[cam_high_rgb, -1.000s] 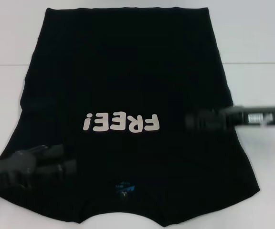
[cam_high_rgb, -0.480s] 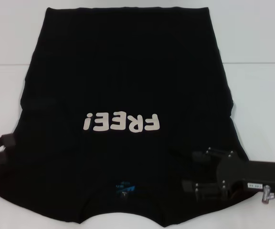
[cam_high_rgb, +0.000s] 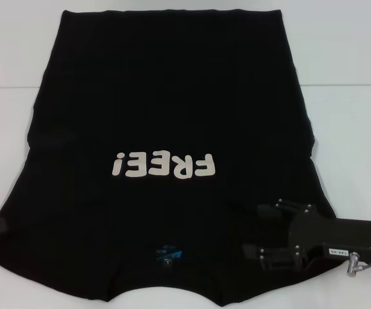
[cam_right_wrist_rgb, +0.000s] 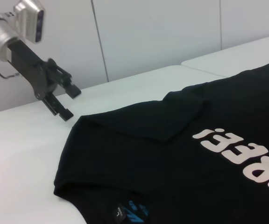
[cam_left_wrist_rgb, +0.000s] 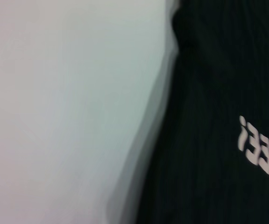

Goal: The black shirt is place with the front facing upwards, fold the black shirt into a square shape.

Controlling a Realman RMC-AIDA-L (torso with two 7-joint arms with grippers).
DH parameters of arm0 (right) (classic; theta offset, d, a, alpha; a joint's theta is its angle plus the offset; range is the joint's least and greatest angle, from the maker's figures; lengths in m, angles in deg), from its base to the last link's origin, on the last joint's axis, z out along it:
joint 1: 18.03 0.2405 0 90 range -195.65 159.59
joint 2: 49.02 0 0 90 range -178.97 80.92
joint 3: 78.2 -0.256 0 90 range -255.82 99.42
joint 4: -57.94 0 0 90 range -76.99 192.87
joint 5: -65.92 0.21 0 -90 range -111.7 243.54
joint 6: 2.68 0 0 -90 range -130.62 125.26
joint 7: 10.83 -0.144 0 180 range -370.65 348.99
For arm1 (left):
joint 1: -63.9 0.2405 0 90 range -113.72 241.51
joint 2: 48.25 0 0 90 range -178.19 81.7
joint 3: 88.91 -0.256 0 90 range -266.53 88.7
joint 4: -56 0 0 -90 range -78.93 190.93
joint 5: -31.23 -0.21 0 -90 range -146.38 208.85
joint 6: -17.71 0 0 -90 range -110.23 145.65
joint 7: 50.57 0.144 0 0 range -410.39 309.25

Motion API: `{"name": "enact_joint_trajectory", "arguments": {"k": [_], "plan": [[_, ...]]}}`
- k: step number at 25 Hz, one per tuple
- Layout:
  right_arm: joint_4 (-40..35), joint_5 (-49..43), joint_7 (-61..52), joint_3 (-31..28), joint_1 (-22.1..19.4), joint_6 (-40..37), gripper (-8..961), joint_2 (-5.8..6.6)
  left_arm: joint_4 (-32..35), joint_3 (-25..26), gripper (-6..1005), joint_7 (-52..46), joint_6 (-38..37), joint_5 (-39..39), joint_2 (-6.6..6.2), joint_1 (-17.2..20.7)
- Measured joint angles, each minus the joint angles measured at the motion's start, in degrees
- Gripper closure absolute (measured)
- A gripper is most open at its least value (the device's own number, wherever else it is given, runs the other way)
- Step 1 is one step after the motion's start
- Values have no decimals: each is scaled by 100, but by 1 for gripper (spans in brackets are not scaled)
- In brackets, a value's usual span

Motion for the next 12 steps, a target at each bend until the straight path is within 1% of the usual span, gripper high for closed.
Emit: {"name": "enact_joint_trajectory", "arguments": {"k": [7,12], "plan": [[15,0,-26,35,-25,-62,17,-1,-38,-40,208,25,383,-143,17,-105],[22,0,-28,15,-53,-89,20,4,-111,-89,212,-2,494,-220,30,-115]]}}
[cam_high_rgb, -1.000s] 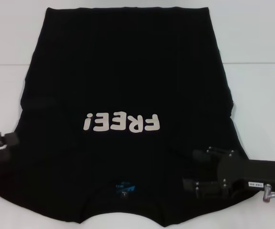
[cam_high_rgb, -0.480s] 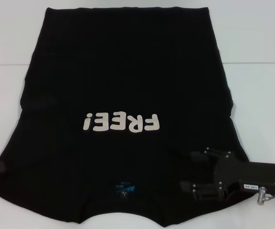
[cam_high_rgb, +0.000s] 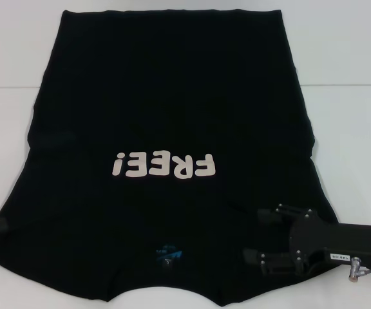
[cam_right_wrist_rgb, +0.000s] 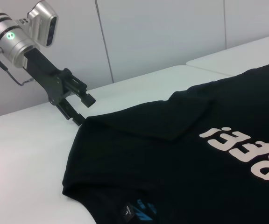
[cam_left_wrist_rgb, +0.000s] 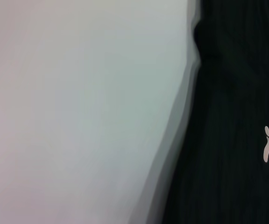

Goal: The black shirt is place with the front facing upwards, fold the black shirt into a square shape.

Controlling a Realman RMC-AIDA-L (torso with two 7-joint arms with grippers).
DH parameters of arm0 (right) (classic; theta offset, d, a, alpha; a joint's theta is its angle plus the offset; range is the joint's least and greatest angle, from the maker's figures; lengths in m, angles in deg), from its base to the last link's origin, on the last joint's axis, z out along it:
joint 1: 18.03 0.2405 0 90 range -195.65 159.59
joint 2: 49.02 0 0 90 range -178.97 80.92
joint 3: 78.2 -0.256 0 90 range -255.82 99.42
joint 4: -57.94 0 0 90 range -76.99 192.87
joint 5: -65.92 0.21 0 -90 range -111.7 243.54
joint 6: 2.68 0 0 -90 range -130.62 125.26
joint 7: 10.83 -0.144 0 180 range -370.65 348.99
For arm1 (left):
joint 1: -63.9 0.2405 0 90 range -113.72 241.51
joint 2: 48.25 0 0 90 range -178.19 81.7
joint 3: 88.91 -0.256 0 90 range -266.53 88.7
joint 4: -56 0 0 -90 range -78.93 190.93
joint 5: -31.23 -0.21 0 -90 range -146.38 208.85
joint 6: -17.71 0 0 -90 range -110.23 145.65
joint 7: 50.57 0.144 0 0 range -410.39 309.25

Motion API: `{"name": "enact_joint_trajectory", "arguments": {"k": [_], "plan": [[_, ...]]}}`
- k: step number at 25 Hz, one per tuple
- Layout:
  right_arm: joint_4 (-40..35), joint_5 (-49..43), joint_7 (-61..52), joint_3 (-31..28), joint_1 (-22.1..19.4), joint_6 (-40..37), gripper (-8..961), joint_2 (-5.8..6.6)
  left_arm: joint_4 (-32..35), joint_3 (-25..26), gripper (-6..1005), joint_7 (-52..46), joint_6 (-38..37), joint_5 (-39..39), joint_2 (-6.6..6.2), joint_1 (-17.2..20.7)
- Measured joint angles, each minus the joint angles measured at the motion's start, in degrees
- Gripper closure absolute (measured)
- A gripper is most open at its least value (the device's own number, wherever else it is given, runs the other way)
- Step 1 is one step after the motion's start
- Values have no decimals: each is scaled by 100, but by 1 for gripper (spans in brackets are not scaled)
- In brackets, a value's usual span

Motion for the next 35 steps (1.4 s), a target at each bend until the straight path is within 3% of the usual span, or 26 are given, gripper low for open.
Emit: {"name": "enact_joint_trajectory", "arguments": {"k": [14,31,35], "plan": [[21,-1,2,3,-18,-23,29,5,-96,-7,224,32,17,5,153,-173],[3,23,-34,-65,-19,-177,40,21,204,-161,238,75,123,-9,203,-168],[-9,26,-61,-113,-29,-263,42,25,200,-267,432,73,205,-57,206,-163]]}}
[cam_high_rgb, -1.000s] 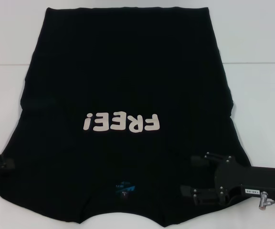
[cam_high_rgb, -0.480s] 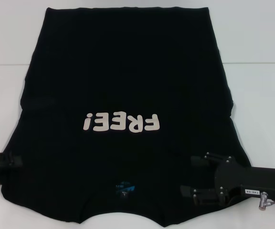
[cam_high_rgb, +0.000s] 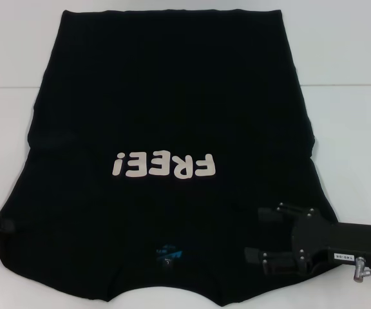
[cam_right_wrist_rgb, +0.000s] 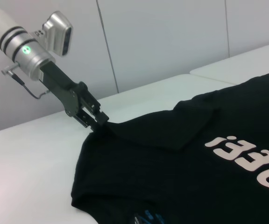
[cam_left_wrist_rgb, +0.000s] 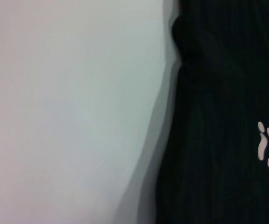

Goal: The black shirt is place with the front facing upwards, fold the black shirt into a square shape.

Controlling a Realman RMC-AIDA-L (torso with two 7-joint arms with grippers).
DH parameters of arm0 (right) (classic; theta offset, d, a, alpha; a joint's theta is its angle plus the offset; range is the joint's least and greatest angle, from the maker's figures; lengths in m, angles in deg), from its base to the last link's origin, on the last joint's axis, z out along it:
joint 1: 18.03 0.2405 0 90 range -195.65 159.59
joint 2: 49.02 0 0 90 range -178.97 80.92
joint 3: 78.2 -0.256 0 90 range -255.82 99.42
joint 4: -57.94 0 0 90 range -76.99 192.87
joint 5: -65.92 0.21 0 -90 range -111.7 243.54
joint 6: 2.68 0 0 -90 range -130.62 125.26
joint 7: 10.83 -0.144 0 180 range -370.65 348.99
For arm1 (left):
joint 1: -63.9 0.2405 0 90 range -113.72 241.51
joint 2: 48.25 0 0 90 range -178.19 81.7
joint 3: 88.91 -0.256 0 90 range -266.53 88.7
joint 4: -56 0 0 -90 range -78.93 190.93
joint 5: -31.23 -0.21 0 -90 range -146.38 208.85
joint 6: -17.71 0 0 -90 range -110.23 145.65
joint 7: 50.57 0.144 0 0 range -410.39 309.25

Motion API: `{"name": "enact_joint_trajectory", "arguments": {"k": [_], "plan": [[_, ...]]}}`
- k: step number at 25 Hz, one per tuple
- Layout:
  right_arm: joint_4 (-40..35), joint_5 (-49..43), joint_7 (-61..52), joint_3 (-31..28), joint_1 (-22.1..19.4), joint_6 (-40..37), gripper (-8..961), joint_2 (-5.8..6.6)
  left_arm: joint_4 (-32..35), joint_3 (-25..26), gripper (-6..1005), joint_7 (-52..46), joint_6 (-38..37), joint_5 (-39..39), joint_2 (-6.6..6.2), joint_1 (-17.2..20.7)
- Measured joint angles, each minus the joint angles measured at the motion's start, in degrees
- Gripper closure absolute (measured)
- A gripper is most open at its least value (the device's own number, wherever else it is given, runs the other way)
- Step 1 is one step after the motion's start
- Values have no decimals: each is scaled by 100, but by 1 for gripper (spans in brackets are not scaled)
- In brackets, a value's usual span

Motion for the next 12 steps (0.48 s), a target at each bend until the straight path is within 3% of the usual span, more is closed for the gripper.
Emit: {"name": "enact_joint_trajectory", "arguments": {"k": [12], "plan": [[-14,0,-5,-77,-29,-111,50,6,-14,-18,928,11,117,-150,20,-19]]}}
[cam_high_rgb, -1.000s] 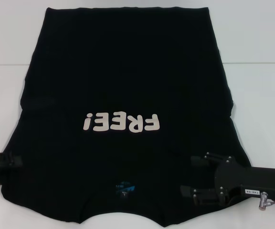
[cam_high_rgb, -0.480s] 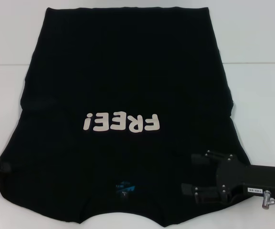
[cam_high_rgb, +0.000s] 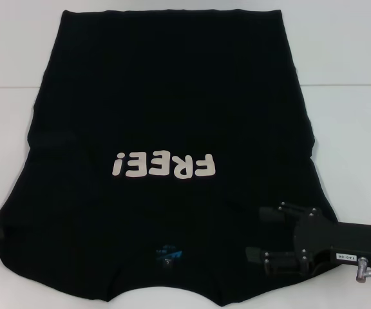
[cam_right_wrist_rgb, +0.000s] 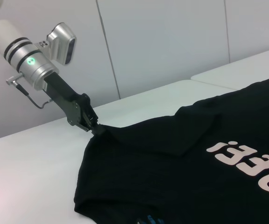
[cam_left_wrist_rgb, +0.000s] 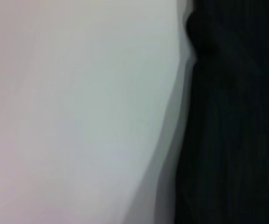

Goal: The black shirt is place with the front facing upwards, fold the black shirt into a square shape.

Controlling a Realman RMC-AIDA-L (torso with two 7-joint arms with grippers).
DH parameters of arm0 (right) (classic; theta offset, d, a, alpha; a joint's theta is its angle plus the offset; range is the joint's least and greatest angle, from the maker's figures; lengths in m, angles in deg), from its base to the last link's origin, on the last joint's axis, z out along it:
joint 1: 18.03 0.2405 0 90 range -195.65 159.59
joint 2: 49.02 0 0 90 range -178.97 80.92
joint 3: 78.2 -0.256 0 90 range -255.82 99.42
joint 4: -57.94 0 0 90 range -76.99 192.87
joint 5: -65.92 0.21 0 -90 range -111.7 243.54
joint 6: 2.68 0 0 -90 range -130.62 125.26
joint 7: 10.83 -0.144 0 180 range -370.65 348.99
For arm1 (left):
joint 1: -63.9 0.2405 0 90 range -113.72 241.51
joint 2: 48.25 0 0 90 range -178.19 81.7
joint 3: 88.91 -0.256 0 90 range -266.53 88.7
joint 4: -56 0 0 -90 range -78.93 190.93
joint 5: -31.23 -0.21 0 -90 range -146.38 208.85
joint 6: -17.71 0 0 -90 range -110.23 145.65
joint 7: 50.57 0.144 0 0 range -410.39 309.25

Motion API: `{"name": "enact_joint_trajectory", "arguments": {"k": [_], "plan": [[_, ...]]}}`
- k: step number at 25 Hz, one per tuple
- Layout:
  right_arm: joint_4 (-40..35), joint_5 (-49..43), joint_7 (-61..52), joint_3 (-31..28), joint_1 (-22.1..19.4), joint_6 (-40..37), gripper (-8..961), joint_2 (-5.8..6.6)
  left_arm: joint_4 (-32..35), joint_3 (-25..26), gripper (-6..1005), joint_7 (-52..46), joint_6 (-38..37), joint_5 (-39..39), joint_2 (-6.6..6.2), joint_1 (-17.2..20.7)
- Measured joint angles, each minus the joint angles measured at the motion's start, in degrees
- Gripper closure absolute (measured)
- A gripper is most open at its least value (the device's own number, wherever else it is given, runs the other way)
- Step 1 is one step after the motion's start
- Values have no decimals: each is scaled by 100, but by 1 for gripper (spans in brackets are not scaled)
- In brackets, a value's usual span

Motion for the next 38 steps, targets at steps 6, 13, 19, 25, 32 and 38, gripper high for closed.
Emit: {"name": "enact_joint_trajectory", "arguments": {"k": [6,13,19,25,32,38], "plan": [[-2,0,-8,-23,-15,-3,53,0,-10,27,956,30,-28,31,-28,10],[-923,-281,-1663,19,-64,-217,58,46,-15,35,980,149,-157,42,-65,0],[-2664,-1011,-4698,15,-15,-1128,62,290,-2,54,983,418,-265,208,-71,-4],[-3034,-1784,-7307,-139,344,-1624,65,782,31,198,990,753,-461,326,-96,39],[-2828,-2987,-7858,-244,548,-1596,70,930,47,204,988,865,-536,329,-106,50],[-2523,-3184,-7835,-252,585,-1417,74,893,45,204,989,906,-540,330,-106,43]]}}
